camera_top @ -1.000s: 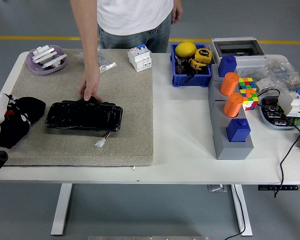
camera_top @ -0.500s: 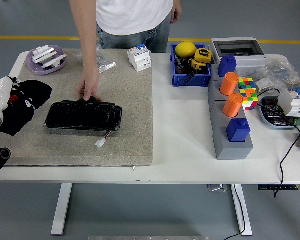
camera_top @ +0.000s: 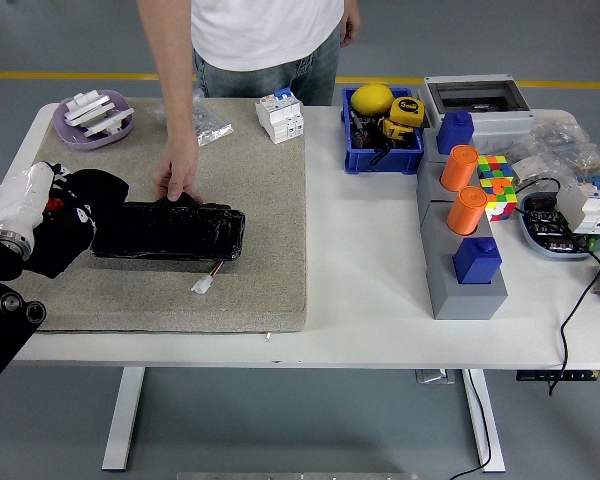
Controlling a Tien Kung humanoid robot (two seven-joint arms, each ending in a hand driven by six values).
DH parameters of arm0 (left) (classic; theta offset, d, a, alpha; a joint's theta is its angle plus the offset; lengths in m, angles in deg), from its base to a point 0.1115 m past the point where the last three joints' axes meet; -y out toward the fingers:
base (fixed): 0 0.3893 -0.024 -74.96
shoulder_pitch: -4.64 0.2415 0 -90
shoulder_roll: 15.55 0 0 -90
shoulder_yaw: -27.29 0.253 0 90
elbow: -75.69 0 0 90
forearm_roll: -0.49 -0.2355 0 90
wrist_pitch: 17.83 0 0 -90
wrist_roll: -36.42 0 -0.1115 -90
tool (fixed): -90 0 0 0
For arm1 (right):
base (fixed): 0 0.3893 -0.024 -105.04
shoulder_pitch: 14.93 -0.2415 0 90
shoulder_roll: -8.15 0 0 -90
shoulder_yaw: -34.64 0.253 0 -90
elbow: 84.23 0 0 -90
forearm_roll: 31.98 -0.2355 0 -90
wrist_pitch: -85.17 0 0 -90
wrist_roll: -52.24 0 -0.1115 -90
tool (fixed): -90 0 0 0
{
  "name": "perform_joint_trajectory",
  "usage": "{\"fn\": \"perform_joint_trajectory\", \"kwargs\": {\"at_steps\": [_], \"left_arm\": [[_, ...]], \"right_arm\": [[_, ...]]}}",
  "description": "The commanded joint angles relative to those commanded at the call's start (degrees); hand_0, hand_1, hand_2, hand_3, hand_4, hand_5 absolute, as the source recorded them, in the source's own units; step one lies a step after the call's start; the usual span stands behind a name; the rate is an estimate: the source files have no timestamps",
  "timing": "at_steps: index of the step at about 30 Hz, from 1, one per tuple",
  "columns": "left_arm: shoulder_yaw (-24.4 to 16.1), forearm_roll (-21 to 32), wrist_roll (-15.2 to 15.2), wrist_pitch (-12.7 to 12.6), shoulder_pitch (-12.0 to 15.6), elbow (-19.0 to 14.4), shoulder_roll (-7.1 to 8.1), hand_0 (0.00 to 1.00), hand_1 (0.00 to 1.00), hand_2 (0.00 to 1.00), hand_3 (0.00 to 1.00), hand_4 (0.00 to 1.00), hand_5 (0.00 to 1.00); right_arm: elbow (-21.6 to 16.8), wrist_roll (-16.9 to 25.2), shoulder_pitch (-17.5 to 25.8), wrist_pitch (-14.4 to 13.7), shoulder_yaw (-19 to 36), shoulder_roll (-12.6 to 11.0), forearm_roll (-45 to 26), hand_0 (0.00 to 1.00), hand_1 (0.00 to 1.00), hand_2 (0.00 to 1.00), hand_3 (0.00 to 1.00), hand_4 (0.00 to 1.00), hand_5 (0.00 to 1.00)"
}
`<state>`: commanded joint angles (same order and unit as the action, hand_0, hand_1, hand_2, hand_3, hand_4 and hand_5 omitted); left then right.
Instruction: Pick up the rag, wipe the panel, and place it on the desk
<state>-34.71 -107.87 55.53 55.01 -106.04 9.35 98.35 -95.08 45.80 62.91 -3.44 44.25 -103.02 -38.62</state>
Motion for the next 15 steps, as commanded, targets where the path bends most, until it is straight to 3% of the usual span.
{"fn": "perform_joint_trajectory", "kwargs": {"at_steps": [15], "left_arm": [[4.6, -0.6, 1.7, -0.8, -0.8, -2.2, -3.76, 0.279, 0.176, 0.507, 0.460, 0.190, 0.002]], "right_arm": [[0.1, 0.2, 0.0, 0.1, -0.3, -0.1, -0.5, 0.710, 0.523, 0.639, 0.626, 0.998, 0.552]]}}
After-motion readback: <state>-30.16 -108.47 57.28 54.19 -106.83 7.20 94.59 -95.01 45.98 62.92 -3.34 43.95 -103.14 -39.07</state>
